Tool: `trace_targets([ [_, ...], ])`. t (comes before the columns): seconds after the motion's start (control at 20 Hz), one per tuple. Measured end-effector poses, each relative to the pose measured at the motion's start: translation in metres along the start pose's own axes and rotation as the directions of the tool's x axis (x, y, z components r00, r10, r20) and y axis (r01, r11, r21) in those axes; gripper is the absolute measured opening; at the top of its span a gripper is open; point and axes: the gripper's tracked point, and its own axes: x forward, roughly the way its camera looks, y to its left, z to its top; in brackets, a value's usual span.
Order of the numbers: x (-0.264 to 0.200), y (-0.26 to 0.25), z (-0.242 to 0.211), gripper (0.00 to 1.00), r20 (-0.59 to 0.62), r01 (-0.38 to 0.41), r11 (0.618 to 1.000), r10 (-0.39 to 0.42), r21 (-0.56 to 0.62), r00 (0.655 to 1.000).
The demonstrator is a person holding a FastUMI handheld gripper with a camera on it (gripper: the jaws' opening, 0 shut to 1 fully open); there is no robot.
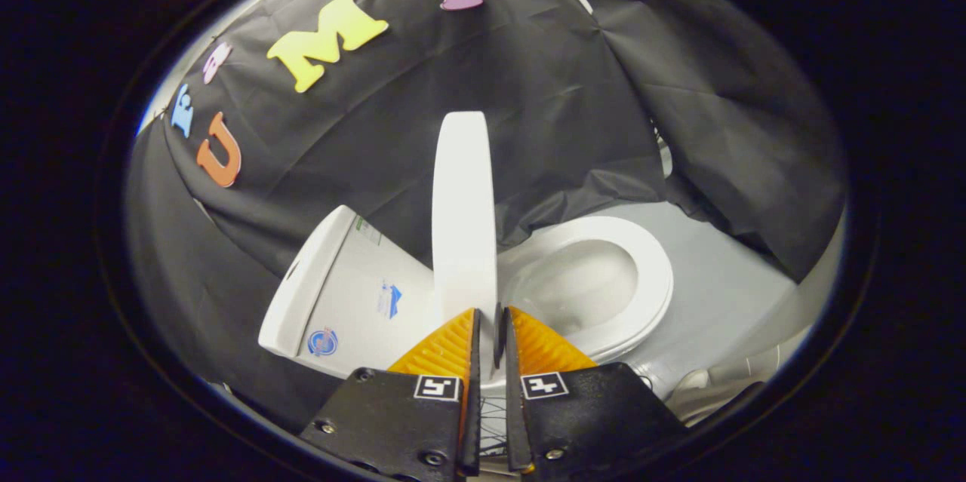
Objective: Open the toilet lid.
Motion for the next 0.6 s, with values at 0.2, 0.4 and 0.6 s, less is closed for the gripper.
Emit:
trace_targets([
  [0.2, -0.002, 0.021, -0.004, 0.17, 0.01, -0.008, 0.999, 0.008, -0.041, 1.0],
  [0.4, -0.003, 0.041, -0.008, 0.17, 0.018, -0.006, 0.994, 0.008, -0.111, 1.0],
  [0.6, -0.003, 0.057, -0.012, 0.17, 0.026, 0.0, 0.988, 0.004, -0.152, 1.0],
])
